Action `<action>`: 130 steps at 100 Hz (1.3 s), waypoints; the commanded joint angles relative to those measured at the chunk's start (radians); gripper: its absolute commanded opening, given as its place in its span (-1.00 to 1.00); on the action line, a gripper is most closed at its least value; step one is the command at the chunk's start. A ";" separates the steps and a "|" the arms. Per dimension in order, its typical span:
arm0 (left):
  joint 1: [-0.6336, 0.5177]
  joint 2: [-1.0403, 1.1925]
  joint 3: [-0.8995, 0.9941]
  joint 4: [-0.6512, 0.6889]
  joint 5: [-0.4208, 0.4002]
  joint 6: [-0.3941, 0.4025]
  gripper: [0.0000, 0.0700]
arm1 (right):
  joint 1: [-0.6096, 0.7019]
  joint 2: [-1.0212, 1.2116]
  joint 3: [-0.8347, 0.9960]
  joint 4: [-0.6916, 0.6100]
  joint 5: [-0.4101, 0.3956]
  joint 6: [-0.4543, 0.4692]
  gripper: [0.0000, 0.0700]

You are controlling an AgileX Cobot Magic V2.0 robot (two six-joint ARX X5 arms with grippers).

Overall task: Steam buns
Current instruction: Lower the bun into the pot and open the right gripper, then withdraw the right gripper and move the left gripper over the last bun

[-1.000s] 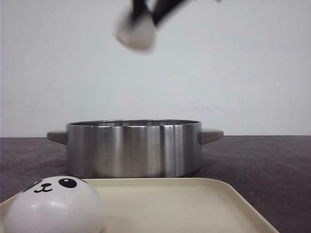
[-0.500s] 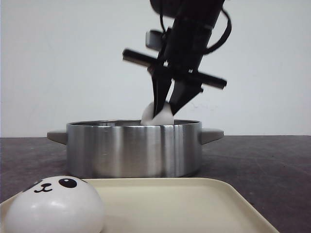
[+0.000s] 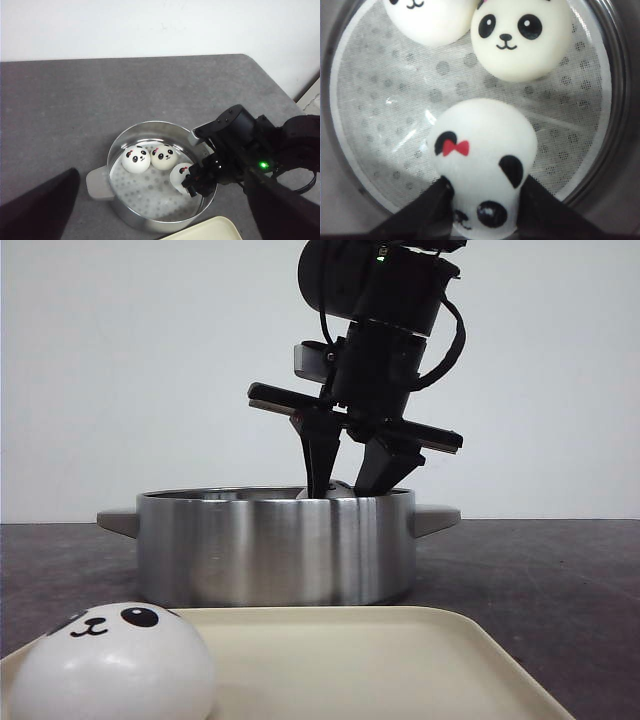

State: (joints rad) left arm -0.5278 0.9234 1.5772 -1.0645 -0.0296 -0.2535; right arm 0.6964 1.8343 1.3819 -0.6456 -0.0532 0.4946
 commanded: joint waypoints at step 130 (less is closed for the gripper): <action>-0.109 -0.031 -0.299 -0.035 0.116 -0.169 0.82 | 0.089 -0.443 0.106 0.069 0.138 -0.179 -1.00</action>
State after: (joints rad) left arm -0.6067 0.8932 1.3170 -1.1362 0.0566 -0.3580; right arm 0.7601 1.4364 1.4693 -0.5842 0.0639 0.3653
